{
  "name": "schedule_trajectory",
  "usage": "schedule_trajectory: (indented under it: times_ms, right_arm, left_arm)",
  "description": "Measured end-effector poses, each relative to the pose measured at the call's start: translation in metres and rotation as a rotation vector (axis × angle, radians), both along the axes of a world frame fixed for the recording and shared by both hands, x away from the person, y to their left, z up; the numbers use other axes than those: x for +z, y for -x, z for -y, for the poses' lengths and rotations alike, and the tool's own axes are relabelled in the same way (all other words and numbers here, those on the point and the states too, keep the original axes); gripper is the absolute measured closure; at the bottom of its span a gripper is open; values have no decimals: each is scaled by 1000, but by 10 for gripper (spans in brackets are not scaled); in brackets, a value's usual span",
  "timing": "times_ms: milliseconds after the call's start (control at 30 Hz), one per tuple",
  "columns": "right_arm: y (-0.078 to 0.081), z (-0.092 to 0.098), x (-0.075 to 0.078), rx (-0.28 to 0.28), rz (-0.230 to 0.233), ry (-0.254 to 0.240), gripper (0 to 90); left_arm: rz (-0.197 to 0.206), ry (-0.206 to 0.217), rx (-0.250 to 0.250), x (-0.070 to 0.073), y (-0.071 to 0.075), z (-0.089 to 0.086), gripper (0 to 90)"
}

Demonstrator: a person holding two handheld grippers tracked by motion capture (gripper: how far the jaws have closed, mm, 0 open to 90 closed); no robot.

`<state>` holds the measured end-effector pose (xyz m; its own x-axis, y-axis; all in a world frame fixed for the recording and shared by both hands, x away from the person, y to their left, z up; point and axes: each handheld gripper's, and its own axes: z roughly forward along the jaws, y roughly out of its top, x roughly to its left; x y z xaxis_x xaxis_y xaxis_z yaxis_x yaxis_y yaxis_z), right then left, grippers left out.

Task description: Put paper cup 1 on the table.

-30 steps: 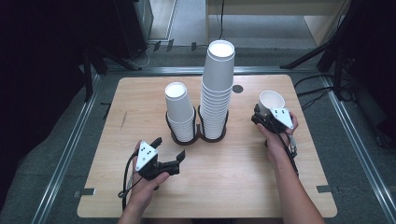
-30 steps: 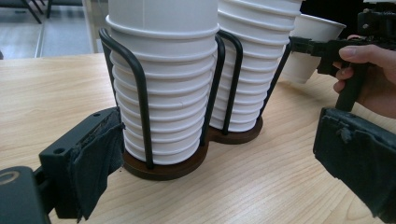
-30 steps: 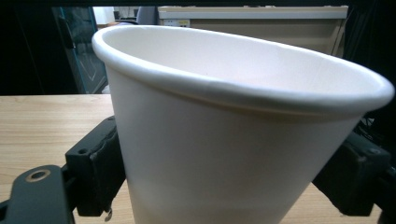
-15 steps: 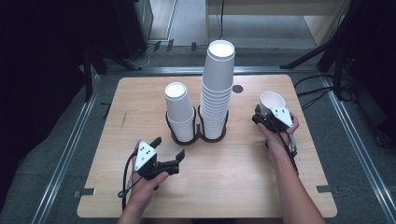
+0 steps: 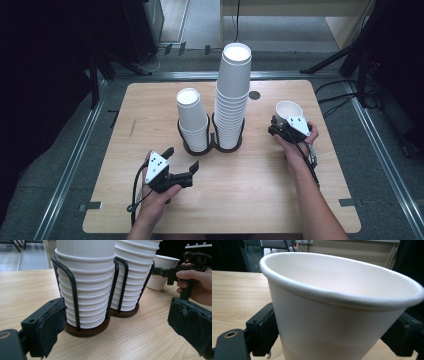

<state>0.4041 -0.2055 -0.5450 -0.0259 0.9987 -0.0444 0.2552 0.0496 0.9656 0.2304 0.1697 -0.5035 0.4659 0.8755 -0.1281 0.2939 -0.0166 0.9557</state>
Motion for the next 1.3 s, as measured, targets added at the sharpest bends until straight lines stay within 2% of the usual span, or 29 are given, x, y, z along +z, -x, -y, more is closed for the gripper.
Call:
schedule_trajectory:
  times_ms: [300, 400, 467, 500, 567, 700, 833, 1033, 1300]
  right_arm:
    - [3, -3, 0, 14, -2, 25, 106]
    - [5, -4, 1, 33, -8, 21, 31]
    - [6, -5, 4, 56, -24, 2, 0]
    - [9, -6, 9, 50, -42, -30, 0]
    - [12, -7, 13, 44, -36, -33, 0]
    - [19, -8, 20, 54, -64, -50, 0]
    - [25, -5, 25, 62, -58, -61, 0]
    - [37, -1, 28, 93, -64, 16, 0]
    - [55, 9, 38, 121, -49, 8, 0]
  left_arm:
    - [-1, 1, 0, 0, 0, -1, 23]
    - [-1, 2, 1, 0, 0, -1, 23]
    - [0, 1, -1, 0, 0, -1, 23]
    - [0, 1, -1, 0, 0, -1, 23]
    - [0, 1, -2, 0, 0, -1, 23]
    - [3, 0, -6, 0, 1, 2, 23]
    - [6, -3, -17, 2, 3, 7, 23]
    - [9, -6, -40, 7, 6, 24, 23]
    - [6, -1, -54, 14, 2, 42, 23]
